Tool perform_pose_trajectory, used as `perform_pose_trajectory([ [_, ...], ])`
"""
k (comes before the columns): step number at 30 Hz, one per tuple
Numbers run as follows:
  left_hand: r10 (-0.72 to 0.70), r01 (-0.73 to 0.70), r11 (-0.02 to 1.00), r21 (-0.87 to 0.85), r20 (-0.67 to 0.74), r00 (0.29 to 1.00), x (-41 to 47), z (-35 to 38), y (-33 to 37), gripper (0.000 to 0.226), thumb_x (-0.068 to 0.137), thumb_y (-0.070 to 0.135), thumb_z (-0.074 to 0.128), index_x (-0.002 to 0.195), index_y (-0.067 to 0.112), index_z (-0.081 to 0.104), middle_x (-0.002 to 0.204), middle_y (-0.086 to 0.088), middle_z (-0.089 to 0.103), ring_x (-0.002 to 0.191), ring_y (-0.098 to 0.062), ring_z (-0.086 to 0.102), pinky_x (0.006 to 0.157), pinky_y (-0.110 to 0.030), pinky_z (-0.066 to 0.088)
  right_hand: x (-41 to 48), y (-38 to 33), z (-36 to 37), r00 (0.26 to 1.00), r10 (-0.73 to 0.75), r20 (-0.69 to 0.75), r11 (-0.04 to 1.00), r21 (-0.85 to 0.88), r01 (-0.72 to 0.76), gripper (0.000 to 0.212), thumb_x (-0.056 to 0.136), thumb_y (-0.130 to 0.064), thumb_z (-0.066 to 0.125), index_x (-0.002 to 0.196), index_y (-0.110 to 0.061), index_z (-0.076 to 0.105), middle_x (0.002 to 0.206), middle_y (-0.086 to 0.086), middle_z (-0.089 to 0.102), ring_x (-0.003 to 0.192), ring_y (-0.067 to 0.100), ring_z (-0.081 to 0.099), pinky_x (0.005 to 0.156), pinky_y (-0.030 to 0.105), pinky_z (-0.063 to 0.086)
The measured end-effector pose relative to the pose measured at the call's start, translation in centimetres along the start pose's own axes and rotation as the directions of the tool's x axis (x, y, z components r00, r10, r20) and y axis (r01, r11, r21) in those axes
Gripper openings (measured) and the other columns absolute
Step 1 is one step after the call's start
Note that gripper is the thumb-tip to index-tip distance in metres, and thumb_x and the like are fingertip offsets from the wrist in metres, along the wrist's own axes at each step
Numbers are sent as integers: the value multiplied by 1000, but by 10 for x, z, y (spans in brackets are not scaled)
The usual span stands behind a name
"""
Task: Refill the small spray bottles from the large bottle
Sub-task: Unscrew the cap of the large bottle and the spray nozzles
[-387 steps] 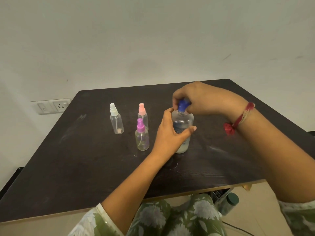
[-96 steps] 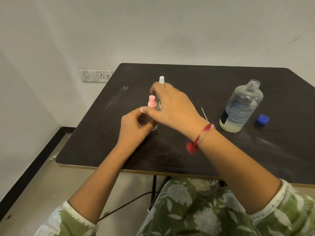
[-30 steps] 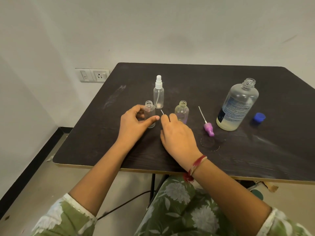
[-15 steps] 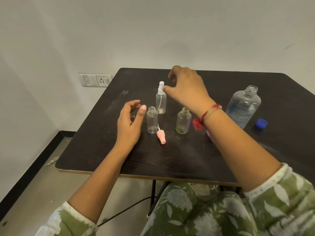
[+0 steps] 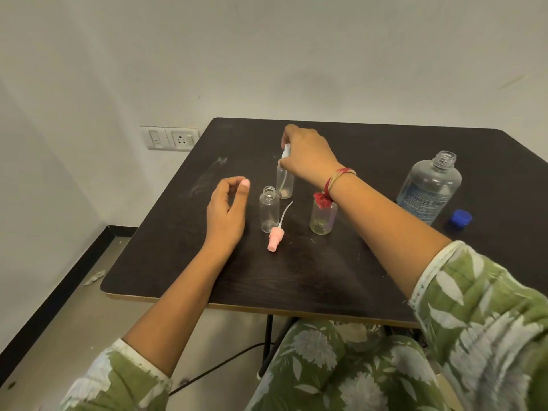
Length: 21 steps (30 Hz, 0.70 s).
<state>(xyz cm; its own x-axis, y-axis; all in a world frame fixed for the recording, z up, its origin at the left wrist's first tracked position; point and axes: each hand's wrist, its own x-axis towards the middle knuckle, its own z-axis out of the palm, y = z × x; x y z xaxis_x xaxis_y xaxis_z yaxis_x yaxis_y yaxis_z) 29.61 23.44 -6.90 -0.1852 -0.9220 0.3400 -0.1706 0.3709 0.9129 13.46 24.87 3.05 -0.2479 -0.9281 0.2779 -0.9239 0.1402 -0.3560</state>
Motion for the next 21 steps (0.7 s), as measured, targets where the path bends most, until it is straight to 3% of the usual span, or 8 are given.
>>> perform_pose_trajectory([
  [5,49,-50,999,-20,-38,998,6,-5,8,20,97,31,54,111,19,61,111,6,63,96,13,55,83,-4,40,-4,-4,-8,989,-24,-144,996,80,36,19,82,-12,58,101,-9,56,100,10,64,90,27,58,67,26,34],
  [9,151,-151,988,6,-68,986,13,-14,24,36,83,46,67,113,29,58,115,9,62,108,2,58,93,-21,47,-11,-31,-26,964,-117,-237,968,191,165,20,78,-22,65,96,-14,64,87,-1,63,84,18,58,67,23,38],
  [14,235,-221,970,103,-155,960,2,-30,43,49,67,47,81,105,35,52,99,21,58,93,2,58,76,-17,49,-29,-66,-30,943,-269,-198,929,204,308,17,78,-31,68,85,-15,66,79,-5,61,77,14,57,67,26,44],
  [18,204,-182,975,125,-199,958,-5,-43,37,48,61,55,76,95,29,55,87,19,60,78,-3,59,67,-24,51,-38,-76,-16,945,-300,-132,928,188,321,22,80,-33,67,88,-13,66,80,-3,60,77,13,54,66,26,44],
  [21,186,-156,972,173,-174,967,-10,-50,31,40,64,46,79,89,24,56,81,15,59,75,-6,59,67,-26,53,-41,-80,-9,955,-288,-68,929,223,296,26,76,-40,72,82,-18,59,81,-4,58,75,11,52,60,22,37],
])
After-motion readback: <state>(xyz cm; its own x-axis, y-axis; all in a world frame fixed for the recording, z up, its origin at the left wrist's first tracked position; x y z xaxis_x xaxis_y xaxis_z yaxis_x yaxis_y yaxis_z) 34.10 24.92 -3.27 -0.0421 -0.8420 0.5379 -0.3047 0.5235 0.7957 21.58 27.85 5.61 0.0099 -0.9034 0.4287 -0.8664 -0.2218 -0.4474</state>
